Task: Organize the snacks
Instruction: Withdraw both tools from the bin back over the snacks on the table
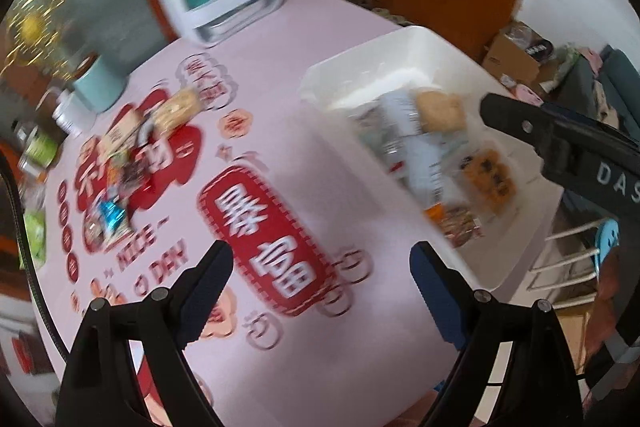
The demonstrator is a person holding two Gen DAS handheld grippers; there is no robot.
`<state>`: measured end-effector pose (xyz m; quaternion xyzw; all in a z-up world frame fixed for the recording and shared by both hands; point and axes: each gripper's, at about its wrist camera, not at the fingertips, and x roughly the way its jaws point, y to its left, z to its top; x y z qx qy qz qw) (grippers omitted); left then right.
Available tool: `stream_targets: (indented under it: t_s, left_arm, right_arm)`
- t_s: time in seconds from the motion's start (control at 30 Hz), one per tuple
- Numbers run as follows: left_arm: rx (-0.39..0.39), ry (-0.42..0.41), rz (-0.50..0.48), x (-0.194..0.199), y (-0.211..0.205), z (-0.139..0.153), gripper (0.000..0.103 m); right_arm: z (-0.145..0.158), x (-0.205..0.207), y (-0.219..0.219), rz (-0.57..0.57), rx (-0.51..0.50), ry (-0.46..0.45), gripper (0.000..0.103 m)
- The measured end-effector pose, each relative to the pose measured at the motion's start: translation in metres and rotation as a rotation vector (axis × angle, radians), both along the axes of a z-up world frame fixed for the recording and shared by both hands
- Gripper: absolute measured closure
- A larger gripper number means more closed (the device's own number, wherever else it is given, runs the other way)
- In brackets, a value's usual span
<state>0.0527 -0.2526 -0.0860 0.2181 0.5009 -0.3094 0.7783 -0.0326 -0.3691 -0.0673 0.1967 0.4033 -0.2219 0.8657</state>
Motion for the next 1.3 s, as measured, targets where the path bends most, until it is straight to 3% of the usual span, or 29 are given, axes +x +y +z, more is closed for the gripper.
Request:
stream_targets:
  t_s: [0.47,0.67,0.93,1.03,1.17,1.3]
  left_arm:
    - [0.093,-0.057,0.320,0.063,0.161,-0.011,0.014]
    - [0.111,-0.095,0.386,0.105,0.225,-0.010,0.014]
    - [0.149,-0.104,0.351,0.183,0.274,-0.013,0.014]
    - [0.169,-0.102,0.282,0.215,0.280,-0.019,0.014]
    - [0.248,-0.115,0.164,0.246,0.276,-0.043,0.014]
    - [0.292,-0.069,0.048,0.265,0.264,-0.076,0.014]
  right_arm:
    - [0.002,0.070,0.097,0.287,-0.050,0.007,0.021]
    - [0.009,0.115,0.135,0.424,-0.084,0.003,0.021]
    - [0.022,0.203,0.174,0.617,-0.165,-0.003,0.021]
    - [0.016,0.241,0.186,0.712,-0.199,0.016,0.021]
    - [-0.010,0.285,0.197,0.834,-0.227,0.065,0.021]
    - [-0.055,0.319,0.212,0.960,-0.267,0.142,0.022]
